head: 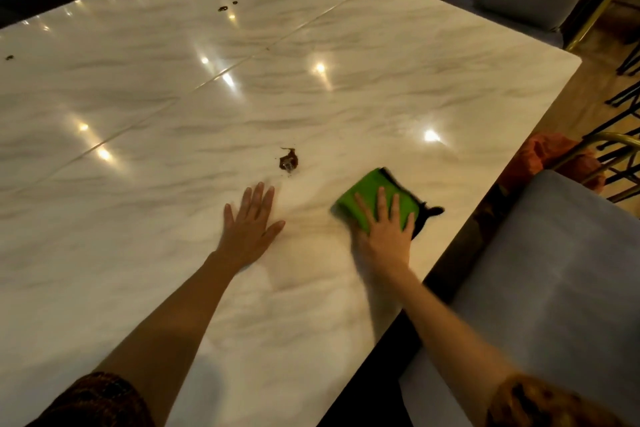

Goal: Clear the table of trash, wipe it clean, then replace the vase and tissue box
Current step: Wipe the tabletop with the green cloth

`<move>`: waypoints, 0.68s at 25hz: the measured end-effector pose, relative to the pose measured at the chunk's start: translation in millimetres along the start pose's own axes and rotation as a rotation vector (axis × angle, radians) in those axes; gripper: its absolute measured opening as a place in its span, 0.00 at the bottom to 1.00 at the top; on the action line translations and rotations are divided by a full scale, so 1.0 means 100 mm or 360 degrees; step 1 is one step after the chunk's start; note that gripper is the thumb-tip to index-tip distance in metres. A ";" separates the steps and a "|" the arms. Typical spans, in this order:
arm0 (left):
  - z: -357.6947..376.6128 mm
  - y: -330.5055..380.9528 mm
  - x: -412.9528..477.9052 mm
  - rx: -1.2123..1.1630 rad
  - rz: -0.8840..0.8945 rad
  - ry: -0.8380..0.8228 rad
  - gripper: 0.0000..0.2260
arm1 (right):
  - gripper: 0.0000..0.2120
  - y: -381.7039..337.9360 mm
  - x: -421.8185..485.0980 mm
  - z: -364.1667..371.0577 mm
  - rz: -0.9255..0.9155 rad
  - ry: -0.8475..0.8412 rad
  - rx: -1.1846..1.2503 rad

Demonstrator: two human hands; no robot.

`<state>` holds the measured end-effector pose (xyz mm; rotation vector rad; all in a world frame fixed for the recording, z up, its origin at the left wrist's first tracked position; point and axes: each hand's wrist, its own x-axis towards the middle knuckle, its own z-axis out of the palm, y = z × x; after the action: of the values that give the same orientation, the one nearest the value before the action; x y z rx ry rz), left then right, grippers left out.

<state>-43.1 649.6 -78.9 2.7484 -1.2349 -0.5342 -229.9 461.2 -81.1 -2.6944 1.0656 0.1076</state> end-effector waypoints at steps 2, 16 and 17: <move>-0.13 -0.14 0.13 -0.0063 -0.0174 0.0010 0.33 | 0.28 -0.43 -0.61 0.22 -0.0354 0.0027 0.0001; -0.25 -0.40 0.43 -0.0053 -0.0308 -0.0229 0.46 | 0.28 -0.63 2.17 -0.30 0.0074 -0.0153 0.0249; -0.25 -0.40 0.42 -0.0045 -0.0295 -0.0246 0.49 | 0.29 -0.78 2.17 -0.32 0.0102 -0.0187 0.0350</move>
<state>19.6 643.8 -75.3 2.8607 -0.9952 -0.7880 -19.1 364.1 -68.6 -2.4279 1.0623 0.1489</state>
